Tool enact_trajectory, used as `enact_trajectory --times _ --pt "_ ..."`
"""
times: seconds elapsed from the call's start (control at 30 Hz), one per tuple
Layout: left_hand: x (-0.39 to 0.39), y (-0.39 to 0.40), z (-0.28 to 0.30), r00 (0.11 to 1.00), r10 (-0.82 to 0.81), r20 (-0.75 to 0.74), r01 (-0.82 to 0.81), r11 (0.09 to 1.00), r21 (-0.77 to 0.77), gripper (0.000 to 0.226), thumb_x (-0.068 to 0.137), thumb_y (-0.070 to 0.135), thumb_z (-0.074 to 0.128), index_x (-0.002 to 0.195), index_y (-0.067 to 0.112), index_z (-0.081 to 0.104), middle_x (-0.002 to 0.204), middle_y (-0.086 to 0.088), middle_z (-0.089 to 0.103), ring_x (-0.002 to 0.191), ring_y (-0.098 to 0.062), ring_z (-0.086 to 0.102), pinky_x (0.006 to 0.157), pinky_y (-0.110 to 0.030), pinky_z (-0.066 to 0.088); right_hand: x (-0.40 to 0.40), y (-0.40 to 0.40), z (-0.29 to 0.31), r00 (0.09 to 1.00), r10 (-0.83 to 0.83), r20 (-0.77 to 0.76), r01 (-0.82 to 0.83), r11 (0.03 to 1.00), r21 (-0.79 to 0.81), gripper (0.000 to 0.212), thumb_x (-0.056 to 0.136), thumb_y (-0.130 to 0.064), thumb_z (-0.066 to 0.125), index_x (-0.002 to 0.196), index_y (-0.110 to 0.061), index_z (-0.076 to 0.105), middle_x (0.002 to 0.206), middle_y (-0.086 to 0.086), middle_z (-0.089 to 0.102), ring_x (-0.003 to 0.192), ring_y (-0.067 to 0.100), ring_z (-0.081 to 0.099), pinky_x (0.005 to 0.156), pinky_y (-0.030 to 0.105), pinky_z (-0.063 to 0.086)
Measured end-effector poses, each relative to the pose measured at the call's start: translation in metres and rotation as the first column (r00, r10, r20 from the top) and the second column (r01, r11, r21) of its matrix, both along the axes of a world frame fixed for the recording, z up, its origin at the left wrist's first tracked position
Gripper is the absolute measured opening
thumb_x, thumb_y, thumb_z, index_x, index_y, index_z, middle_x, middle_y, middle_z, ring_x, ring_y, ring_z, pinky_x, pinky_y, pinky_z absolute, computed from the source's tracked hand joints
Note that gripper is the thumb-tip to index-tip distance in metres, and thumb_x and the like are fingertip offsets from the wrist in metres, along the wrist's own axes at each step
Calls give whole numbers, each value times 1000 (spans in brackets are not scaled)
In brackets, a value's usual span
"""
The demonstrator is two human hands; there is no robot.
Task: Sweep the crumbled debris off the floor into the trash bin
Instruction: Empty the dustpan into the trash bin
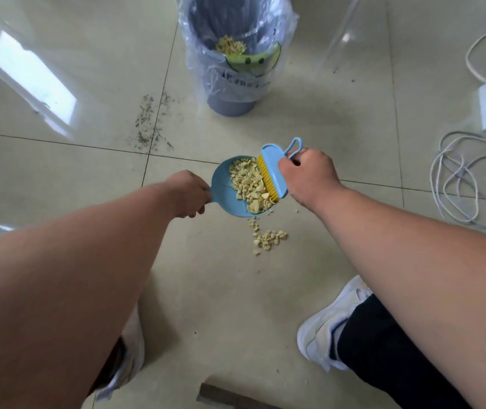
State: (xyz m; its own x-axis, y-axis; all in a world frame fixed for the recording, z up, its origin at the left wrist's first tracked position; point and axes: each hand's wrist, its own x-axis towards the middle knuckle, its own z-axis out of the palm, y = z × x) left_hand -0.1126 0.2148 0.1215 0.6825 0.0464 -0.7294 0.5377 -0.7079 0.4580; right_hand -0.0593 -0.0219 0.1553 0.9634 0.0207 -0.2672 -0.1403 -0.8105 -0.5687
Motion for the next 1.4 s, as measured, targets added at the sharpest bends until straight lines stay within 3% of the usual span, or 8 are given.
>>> enact_trajectory --times 0.2,0.5,0.6,0.73,0.83,0.97,1.13,1.4 --pt "21 10 65 992 50 113 -47 999 -26 26 99 17 64 84 -1 75 72 -6 70 63 -23 55 55 -28 44 19 -1 66 993 12 115 -16 999 31 43 92 -27 58 55 -11 43 52 -2 44 49 13 40 51 23 36" --pt "70 47 150 980 7 200 6 998 -66 40 99 16 65 61 17 76 64 -8 62 57 -24 47 61 -34 41 64 10 145 978 -39 203 6 987 159 37 90 -31 55 60 -9 52 55 0 50 53 19 44 49 26 34" --pt "96 59 167 973 10 232 7 997 -72 29 101 15 67 75 14 81 67 -10 63 55 -21 47 62 -34 42 89 14 154 976 -63 209 21 979 201 35 89 -33 55 69 -5 60 66 12 63 60 26 53 54 27 40" --pt "140 72 174 966 -16 260 28 999 -43 40 101 19 69 62 19 79 59 -4 62 50 -19 46 57 -30 42 130 20 152 972 -127 200 72 962 263 40 86 -39 54 83 0 66 85 23 73 61 27 58 57 31 46" --pt "176 78 168 961 -40 273 46 999 -13 51 101 18 68 52 25 77 53 0 59 49 -18 45 55 -28 41 162 26 142 968 -155 197 95 954 285 40 90 -38 55 84 -1 67 77 19 71 59 23 53 57 29 43" --pt "225 84 156 954 -79 290 62 996 70 49 100 19 68 50 20 73 54 -3 59 53 -21 46 54 -28 43 197 33 115 960 -221 171 152 926 345 39 96 -40 55 69 -12 57 63 6 56 50 22 44 47 22 34" --pt "266 89 148 949 -136 285 82 978 194 34 96 23 64 66 6 71 62 -11 60 59 -26 47 61 -34 45 226 45 79 956 -269 117 207 902 379 36 97 -42 55 79 -12 65 67 6 61 58 24 52 56 26 42" --pt "304 107 127 965 -127 230 64 962 264 34 93 29 65 85 -1 78 71 -13 67 63 -26 51 63 -35 48 259 74 52 969 -237 65 189 888 420 36 92 -44 55 82 -13 69 69 6 66 61 24 59 62 36 52"
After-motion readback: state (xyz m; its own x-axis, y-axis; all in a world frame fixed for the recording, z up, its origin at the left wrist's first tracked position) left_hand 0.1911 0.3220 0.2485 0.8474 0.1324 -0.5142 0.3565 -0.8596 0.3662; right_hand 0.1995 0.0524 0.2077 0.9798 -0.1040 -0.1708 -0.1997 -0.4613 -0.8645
